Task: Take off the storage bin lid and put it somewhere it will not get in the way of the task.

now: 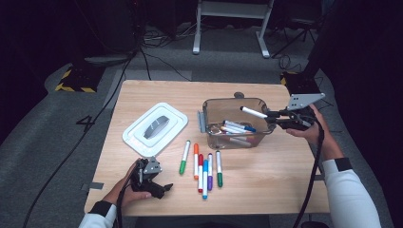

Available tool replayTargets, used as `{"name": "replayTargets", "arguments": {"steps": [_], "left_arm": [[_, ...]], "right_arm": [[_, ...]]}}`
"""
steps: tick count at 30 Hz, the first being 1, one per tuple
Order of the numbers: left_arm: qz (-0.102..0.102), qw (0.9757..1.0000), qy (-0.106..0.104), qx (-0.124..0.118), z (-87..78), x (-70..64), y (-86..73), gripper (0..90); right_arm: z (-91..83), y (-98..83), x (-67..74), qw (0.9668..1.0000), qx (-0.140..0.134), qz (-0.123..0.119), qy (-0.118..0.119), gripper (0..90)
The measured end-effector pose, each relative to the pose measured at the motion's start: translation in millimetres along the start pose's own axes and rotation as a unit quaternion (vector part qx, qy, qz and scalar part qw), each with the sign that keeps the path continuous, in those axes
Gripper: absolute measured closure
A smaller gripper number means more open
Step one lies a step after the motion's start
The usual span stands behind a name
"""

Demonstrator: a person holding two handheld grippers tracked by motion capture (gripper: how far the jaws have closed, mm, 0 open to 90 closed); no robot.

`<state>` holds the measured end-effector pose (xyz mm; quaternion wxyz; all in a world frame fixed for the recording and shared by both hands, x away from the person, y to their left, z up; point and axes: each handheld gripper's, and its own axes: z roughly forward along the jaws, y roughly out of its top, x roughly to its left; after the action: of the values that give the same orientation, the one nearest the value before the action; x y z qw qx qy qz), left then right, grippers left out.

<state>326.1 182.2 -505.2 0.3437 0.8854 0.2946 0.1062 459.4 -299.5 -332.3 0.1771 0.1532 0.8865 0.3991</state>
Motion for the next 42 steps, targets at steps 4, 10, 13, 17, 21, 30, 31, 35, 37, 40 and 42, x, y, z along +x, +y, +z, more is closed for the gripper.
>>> {"name": "replayTargets", "arguments": {"steps": [4,10,13,17,21,30,31,35,37,40,42], "left_arm": [[0.0,1.0,0.0,0.0,0.0,-0.1,0.0,4.7],[-0.001,1.0,0.001,0.0,-0.1,-0.2,-0.1,4.7],[-0.001,1.0,0.001,0.0,-0.1,-0.2,-0.1,4.7],[-0.001,1.0,0.001,0.0,-0.1,-0.2,-0.1,4.7],[-0.002,1.0,0.001,0.0,-0.1,-0.2,-0.1,4.6],[-0.007,1.0,0.006,0.0,0.1,-0.7,0.0,4.3],[-0.009,0.9999,0.007,0.0,-0.1,-1.0,-0.3,4.3],[-0.012,0.9999,0.01,-0.001,-0.6,-1.2,-1.0,4.3],[-0.012,0.9999,0.01,-0.001,-0.6,-1.2,-1.0,4.3],[-0.017,0.9998,0.015,-0.001,-1.2,-1.7,-1.7,4.3],[-0.018,0.9997,0.015,-0.001,-1.4,-1.6,-2.0,4.3]], "right_arm": [[12.0,4.4,-3.6,0.9999,0.011,-0.004,0.006,74.7],[29.9,7.9,-9.7,0.9993,0.034,-0.01,0.014,74.7],[38.5,7.2,-14.1,0.9988,0.042,-0.008,0.022,74.7],[49.8,6.7,-19.9,0.998,0.055,-0.007,0.03,74.7],[61.2,7.2,-25.1,0.9969,0.071,-0.01,0.034,74.6],[95.8,9.0,-31.7,0.9897,0.119,-0.031,0.073,74.6],[101.1,8.5,-32.2,0.9884,0.128,-0.031,0.076,74.6],[116.4,9.7,-32.0,0.9844,0.148,-0.036,0.088,74.3],[120.0,10.7,-31.0,0.9812,0.164,-0.043,0.093,74.0],[121.6,11.3,-32.4,0.9813,0.17,-0.038,0.082,69.9],[120.8,11.2,-32.2,0.9814,0.171,-0.034,0.081,67.0]]}}
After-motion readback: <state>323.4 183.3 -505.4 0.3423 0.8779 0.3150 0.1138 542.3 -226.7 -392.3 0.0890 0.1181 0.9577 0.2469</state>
